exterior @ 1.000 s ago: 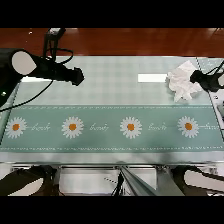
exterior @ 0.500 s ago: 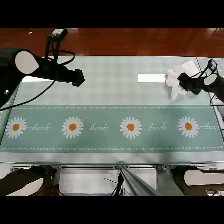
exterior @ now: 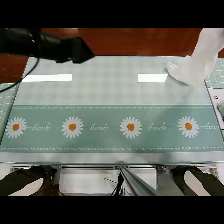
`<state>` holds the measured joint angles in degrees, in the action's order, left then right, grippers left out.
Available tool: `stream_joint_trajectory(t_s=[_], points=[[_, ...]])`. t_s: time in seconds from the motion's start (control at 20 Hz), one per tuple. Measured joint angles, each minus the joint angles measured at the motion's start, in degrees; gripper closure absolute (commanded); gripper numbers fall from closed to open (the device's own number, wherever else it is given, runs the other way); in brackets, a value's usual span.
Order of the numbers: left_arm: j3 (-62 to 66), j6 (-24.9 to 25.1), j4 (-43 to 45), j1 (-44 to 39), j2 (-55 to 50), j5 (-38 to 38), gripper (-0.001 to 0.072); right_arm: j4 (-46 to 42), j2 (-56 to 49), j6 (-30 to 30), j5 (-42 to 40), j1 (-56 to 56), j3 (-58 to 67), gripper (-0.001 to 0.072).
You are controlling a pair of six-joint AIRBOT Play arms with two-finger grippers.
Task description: Fold the shirts.
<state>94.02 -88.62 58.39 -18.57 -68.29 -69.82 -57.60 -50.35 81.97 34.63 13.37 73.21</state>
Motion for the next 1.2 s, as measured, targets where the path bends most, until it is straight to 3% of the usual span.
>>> stream_joint_trajectory(t_s=[0.3, 0.5, 0.7, 0.8, 0.9, 1.2], points=[[9.6, -0.4, -3.5, 0.0, 6.7, -6.7, 0.011, 2.5, 17.4, -1.9, 5.7, 0.0, 0.7, 0.0676], [11.0, -3.1, 6.5, 0.1, 12.4, -11.4, 0.0111, 3.3, 18.5, -2.3, 15.1, 0.0, 0.8, 0.0677], [11.3, -4.9, 16.4, 0.1, 15.0, -17.1, 0.0111, 6.5, 12.8, -2.9, 24.6, -1.5, 0.8, 0.0677], [11.3, -5.3, 18.6, 0.1, 15.2, -18.8, 0.0121, 8.1, 9.0, -3.2, 25.5, -6.3, 0.8, 0.0677], [11.3, -5.5, 20.0, 0.1, 15.0, -19.3, 0.0389, 7.7, 4.7, -3.3, 25.0, -14.4, 0.8, 0.0677], [11.3, -5.7, 25.2, 0.1, 14.4, -20.9, 0.0366, 1.8, -12.6, 0.2, 20.8, -47.6, 0.8, 0.0667]])
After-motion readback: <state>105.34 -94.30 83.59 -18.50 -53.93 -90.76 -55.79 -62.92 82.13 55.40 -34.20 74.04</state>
